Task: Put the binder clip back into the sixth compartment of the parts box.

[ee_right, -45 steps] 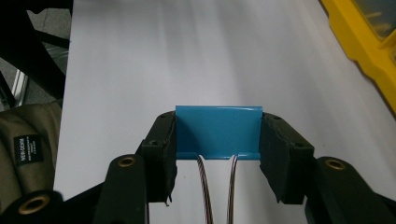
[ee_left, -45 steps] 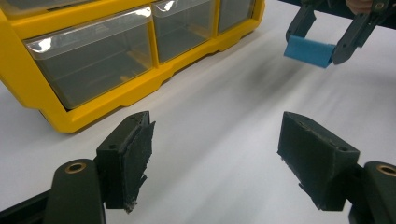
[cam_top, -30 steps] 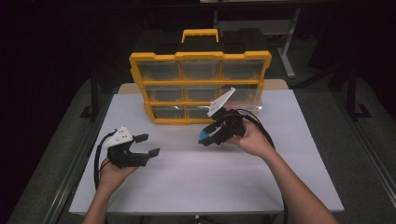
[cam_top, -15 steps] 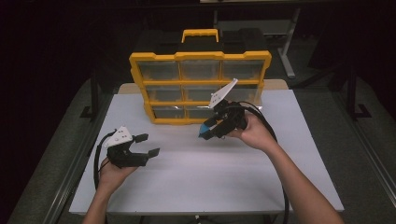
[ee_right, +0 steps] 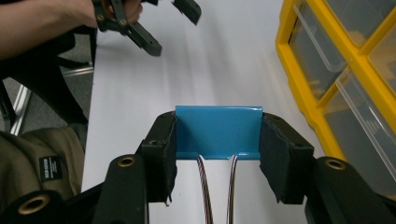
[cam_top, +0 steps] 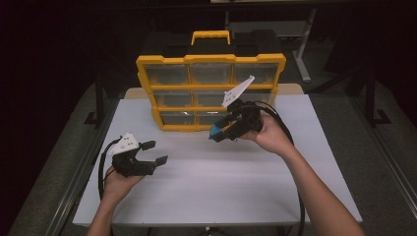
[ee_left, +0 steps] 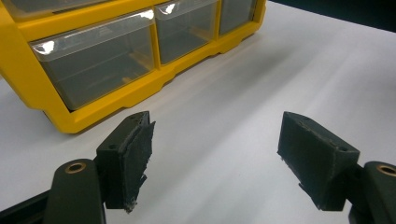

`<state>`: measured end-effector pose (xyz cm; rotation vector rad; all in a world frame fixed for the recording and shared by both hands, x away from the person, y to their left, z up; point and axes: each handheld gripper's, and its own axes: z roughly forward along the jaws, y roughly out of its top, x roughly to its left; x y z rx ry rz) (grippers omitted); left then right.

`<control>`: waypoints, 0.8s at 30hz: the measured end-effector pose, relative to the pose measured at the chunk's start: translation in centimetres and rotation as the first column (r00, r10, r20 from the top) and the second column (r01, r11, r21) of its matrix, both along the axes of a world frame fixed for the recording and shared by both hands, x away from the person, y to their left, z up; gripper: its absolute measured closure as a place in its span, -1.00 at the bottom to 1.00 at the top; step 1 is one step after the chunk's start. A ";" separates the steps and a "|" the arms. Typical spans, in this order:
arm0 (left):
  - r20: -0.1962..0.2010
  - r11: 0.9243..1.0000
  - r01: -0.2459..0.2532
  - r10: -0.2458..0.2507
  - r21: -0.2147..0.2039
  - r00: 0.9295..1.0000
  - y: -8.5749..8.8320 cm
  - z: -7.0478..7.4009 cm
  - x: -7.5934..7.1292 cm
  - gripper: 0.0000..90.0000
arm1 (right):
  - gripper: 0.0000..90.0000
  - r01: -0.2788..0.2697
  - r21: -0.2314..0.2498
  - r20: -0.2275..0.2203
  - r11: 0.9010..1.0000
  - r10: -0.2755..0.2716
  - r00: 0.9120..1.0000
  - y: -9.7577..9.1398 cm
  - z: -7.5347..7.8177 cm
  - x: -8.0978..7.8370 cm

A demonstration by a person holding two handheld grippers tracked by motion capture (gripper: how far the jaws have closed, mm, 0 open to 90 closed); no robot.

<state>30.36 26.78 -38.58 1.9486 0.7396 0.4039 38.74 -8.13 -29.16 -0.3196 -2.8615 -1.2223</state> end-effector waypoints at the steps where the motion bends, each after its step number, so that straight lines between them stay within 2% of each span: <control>1: 0.000 1.000 0.001 -0.001 0.003 1.000 0.0 0.0 0.0 -0.42 | 0.08 -0.006 0.006 0.009 1.000 0.006 1.000 0.0 0.1 0.0; 4: 0.001 1.000 0.002 -0.002 0.003 1.000 0.0 0.0 0.0 -0.42 | 0.08 0.004 0.003 0.003 1.000 -0.004 1.000 -0.1 0.6 -0.1; 6: 0.001 1.000 0.001 -0.001 0.001 1.000 0.0 0.0 0.0 -0.42 | 0.08 -0.001 0.011 0.021 1.000 0.001 1.000 -0.2 1.0 0.0; 13: -0.001 1.000 -0.002 0.002 -0.012 1.000 0.0 0.0 0.0 -0.42 | 0.08 0.011 0.016 0.032 1.000 -0.012 0.999 -0.5 2.6 0.2; 18: -0.004 1.000 0.001 -0.001 0.000 1.000 0.1 0.1 0.0 -0.42 | 0.08 0.020 0.021 0.046 1.000 -0.020 0.999 -0.6 3.6 0.4; 19: 0.002 1.000 0.000 0.000 -0.009 1.000 0.0 0.0 0.0 -0.42 | 0.08 0.028 0.022 0.038 0.999 -0.029 0.999 -0.6 3.9 0.4; 22: 0.000 1.000 -0.001 0.001 -0.012 1.000 0.0 0.0 0.0 -0.42 | 0.08 0.024 0.018 0.066 1.000 -0.025 0.997 -0.7 4.4 0.6; 24: -0.002 0.999 -0.007 0.007 -0.031 1.000 -0.1 0.0 -0.1 -0.42 | 0.08 0.025 0.013 0.074 1.000 -0.026 0.997 -0.8 4.8 0.7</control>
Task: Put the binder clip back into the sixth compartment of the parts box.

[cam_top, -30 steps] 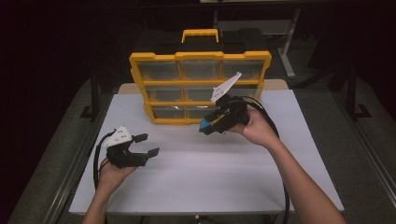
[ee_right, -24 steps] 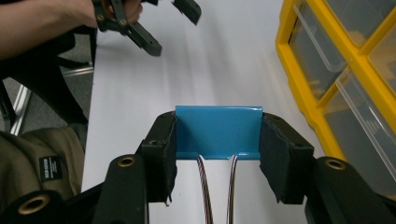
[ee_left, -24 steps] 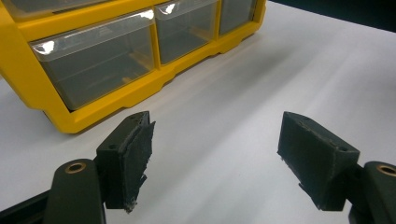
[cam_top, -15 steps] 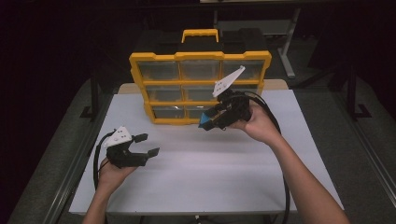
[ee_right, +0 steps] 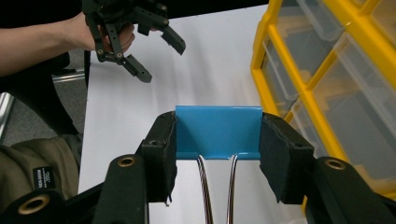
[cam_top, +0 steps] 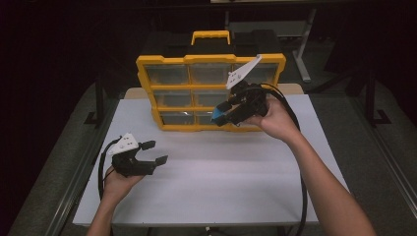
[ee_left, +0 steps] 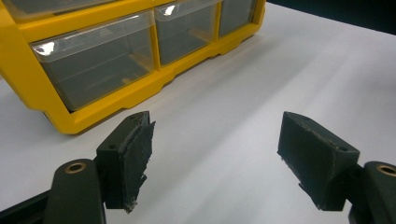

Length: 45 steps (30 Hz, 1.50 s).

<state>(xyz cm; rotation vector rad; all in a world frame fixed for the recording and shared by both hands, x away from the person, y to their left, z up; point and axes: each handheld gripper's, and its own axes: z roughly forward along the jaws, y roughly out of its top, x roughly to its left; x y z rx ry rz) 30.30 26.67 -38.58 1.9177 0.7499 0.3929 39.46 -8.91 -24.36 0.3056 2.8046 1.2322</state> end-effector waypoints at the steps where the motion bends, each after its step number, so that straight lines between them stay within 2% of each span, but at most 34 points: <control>1: 0.003 1.000 0.003 -0.003 0.010 1.000 0.1 0.0 0.0 -0.42 | 0.08 0.005 -0.001 0.001 1.000 -0.005 1.000 0.0 0.2 0.0; 9: 0.002 1.000 0.003 -0.003 0.008 1.000 0.1 0.0 0.0 -0.42 | 0.08 0.015 -0.008 0.018 1.000 -0.015 1.000 -0.4 1.2 0.6; 12: 0.002 1.000 0.003 -0.003 0.008 1.000 0.1 0.0 0.0 -0.42 | 0.08 0.029 -0.012 0.004 1.000 -0.029 1.000 -0.6 1.4 0.7; 23: -0.001 1.000 0.001 -0.001 0.005 1.000 0.0 0.0 0.0 -0.42 | 0.08 0.064 -0.016 0.004 0.998 -0.064 0.998 -1.7 1.9 1.7; 26: 0.000 1.000 0.002 -0.002 0.006 1.000 0.0 0.0 0.0 -0.42 | 0.08 0.066 -0.016 0.022 0.998 -0.066 0.998 -2.1 2.1 2.0; 30: -0.001 1.000 0.002 -0.001 0.007 1.000 0.0 0.0 0.0 -0.42 | 0.08 0.085 -0.004 0.006 0.996 -0.085 0.996 -2.6 2.3 2.4; 36: 0.000 1.000 0.001 -0.001 0.008 1.000 0.1 0.0 0.1 -0.42 | 0.08 0.112 -0.017 -0.007 0.994 -0.112 0.994 -3.3 2.4 2.9; 38: -0.013 1.000 -0.007 0.007 -0.004 1.000 0.1 0.0 0.0 -0.42 | 0.08 0.113 -0.016 0.003 0.993 -0.113 0.994 -3.5 2.4 3.2; 40: -0.011 1.000 -0.006 0.006 -0.002 1.000 0.1 0.0 0.0 -0.42 | 0.08 0.122 -0.021 -0.002 0.992 -0.123 0.992 -3.7 2.5 3.2; 43: -0.011 1.000 -0.006 0.006 -0.002 1.000 0.1 0.0 0.0 -0.42 | 0.08 0.124 -0.025 0.014 0.992 -0.124 0.992 -3.9 2.6 3.4; 45: -0.010 1.000 -0.006 0.006 -0.005 1.000 0.1 0.0 0.0 -0.43 | 0.08 0.139 -0.032 0.000 0.990 -0.139 0.990 -4.1 2.7 3.4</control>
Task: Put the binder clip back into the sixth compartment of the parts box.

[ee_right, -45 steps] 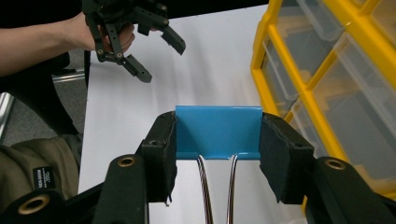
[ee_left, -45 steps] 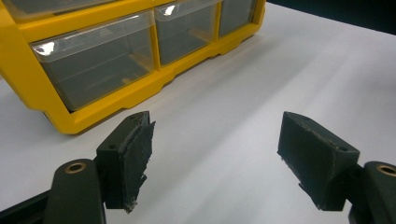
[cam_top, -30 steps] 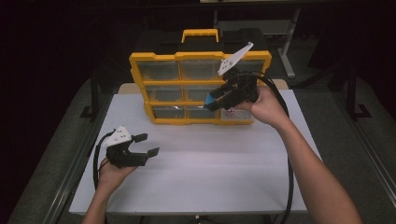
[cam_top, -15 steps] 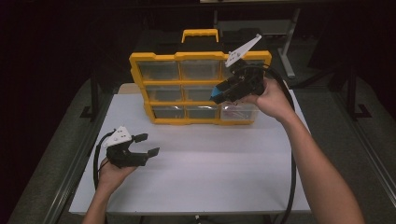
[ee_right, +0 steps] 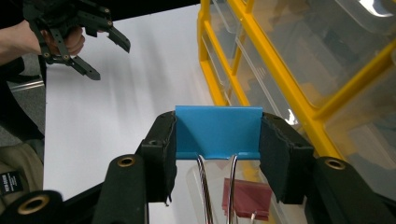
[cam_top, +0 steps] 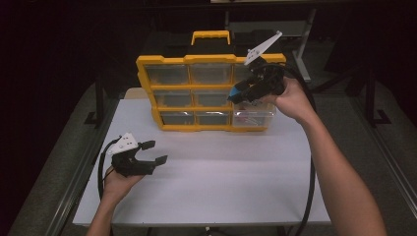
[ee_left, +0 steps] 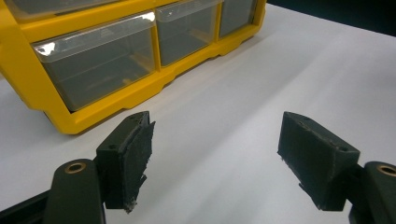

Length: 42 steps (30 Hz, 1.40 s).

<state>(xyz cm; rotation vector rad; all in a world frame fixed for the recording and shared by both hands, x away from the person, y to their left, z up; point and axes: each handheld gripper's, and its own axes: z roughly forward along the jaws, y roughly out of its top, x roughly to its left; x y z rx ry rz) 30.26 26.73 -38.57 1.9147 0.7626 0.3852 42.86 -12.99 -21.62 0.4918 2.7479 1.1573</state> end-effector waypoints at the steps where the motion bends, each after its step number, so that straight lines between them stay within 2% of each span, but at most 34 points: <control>1: 0.000 1.000 0.000 0.000 0.000 1.000 0.0 0.0 0.0 -0.42 | 0.08 0.000 0.000 0.000 1.000 0.000 1.000 0.0 0.0 0.0; 2: 0.001 1.000 0.005 -0.005 0.014 1.000 0.1 0.0 0.0 -0.42 | 0.08 0.006 -0.004 0.004 1.000 -0.006 1.000 -0.3 0.0 0.2; 9: -0.001 0.999 0.008 -0.008 0.033 1.000 0.3 0.1 0.0 -0.42 | 0.08 0.022 -0.004 0.003 1.000 -0.022 1.000 -1.0 -0.1 0.7; 13: 0.002 0.999 0.009 -0.009 0.031 1.000 0.3 0.1 0.0 -0.43 | 0.08 0.027 -0.017 0.018 0.999 -0.027 0.999 -1.4 -0.1 1.0; 15: 0.000 1.000 0.008 -0.008 0.030 1.000 0.3 0.1 0.0 -0.43 | 0.08 0.054 -0.011 -0.011 0.998 -0.054 0.998 -1.5 -0.1 0.8; 20: 0.002 1.000 0.009 -0.009 0.029 1.000 0.2 0.0 0.1 -0.43 | 0.08 0.061 -0.017 0.011 0.998 -0.061 0.998 -2.0 -0.7 1.1; 21: -0.002 1.000 0.007 -0.007 0.022 1.000 0.2 0.1 0.0 -0.42 | 0.08 0.069 -0.021 -0.004 0.997 -0.069 0.998 -2.1 -0.8 1.1; 25: -0.004 1.000 0.002 -0.002 0.009 1.000 0.1 0.0 0.0 -0.42 | 0.08 0.076 -0.028 -0.014 0.997 -0.076 0.997 -2.4 -1.4 1.2; 31: -0.006 1.000 0.003 -0.003 0.010 1.000 0.1 0.0 0.0 -0.43 | 0.08 0.083 -0.041 -0.008 0.996 -0.083 0.997 -2.8 -2.0 1.3; 42: 0.000 1.000 0.006 -0.006 0.016 1.000 0.1 0.0 0.0 -0.43 | 0.08 0.112 -0.043 -0.047 0.993 -0.114 0.992 -3.9 -3.3 1.5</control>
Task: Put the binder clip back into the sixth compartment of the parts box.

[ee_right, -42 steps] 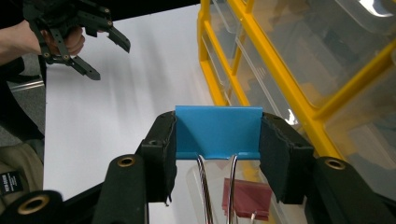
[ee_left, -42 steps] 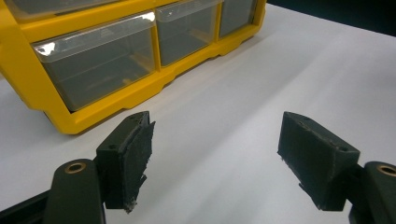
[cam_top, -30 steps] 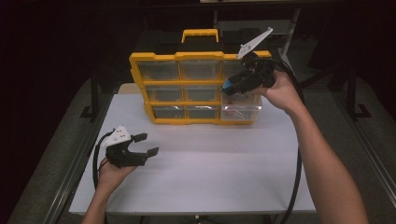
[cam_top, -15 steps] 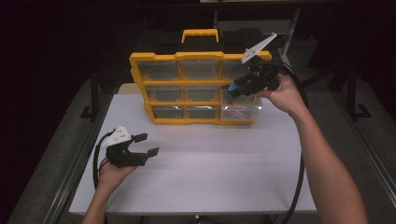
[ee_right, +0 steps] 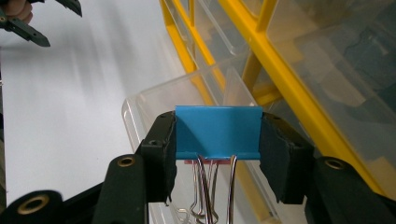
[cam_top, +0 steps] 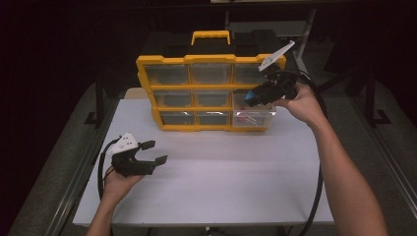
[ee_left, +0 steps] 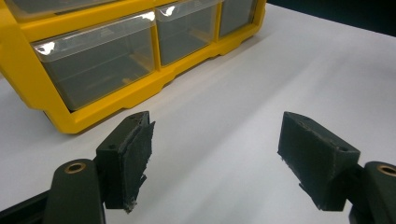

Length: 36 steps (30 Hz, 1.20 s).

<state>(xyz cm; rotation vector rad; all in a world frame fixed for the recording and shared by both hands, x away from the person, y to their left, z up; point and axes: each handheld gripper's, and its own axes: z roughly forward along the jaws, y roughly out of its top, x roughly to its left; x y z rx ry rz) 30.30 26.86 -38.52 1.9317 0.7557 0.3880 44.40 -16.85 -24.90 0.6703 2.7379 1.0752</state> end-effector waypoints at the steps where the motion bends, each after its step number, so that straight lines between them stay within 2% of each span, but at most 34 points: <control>1: 0.001 1.000 0.000 0.000 0.000 1.000 0.0 0.0 0.0 -0.43 | 0.08 0.000 0.001 0.002 1.000 0.000 1.000 -0.1 -0.1 0.0; 26: 0.001 1.000 0.000 0.000 0.001 1.000 0.0 0.0 0.0 -0.43 | 0.07 0.004 0.006 -0.022 1.000 -0.003 1.000 -0.2 -0.8 0.1; 30: 0.002 1.000 0.001 -0.001 0.008 1.000 0.1 0.1 0.0 -0.43 | 0.03 0.008 0.010 -0.027 1.000 -0.007 1.000 -0.2 -0.8 0.1; 36: 0.001 1.000 -0.001 0.001 -0.004 1.000 0.0 0.0 0.0 -0.43 | 0.01 0.009 0.027 -0.031 1.000 -0.008 0.999 -0.3 -0.6 0.0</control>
